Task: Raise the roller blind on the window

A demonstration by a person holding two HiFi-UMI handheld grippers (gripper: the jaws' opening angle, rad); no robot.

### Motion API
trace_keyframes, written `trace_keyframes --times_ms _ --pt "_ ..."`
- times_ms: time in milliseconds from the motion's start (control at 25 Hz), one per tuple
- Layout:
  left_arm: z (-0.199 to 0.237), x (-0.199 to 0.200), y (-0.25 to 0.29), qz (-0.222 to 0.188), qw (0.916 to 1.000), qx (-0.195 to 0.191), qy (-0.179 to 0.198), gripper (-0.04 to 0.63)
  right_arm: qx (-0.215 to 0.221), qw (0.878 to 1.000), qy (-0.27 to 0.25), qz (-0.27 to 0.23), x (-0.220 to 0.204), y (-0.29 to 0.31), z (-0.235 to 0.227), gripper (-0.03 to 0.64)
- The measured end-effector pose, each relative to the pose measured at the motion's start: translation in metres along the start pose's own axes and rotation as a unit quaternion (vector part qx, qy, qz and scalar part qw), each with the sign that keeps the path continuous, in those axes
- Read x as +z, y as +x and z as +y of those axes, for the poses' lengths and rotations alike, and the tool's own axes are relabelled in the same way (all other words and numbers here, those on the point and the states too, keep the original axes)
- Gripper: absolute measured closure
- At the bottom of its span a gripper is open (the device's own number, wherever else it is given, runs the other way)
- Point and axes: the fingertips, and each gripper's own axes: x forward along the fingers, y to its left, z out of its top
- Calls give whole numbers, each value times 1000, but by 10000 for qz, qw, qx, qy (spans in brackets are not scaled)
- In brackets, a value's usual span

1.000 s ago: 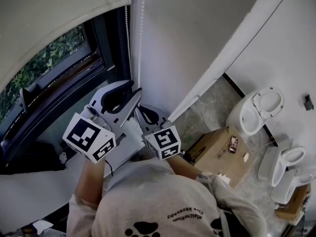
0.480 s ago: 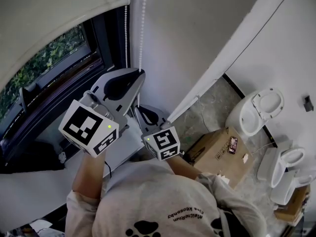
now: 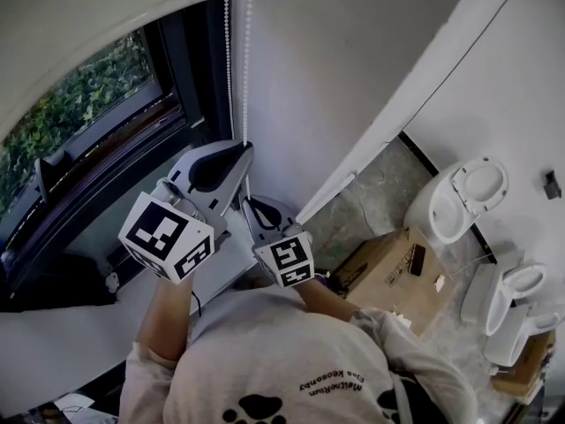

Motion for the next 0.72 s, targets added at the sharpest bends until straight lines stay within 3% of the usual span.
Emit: trace_keyframes --times_ms 320,720 --pt "0 -38 -2 100 9996 106 -258 588 -38 9996 -160 213 -36 8 1 606" --pt "3 -76 -4 301 9975 193 -604 588 73 9977 20 675 -73 13 5 606"
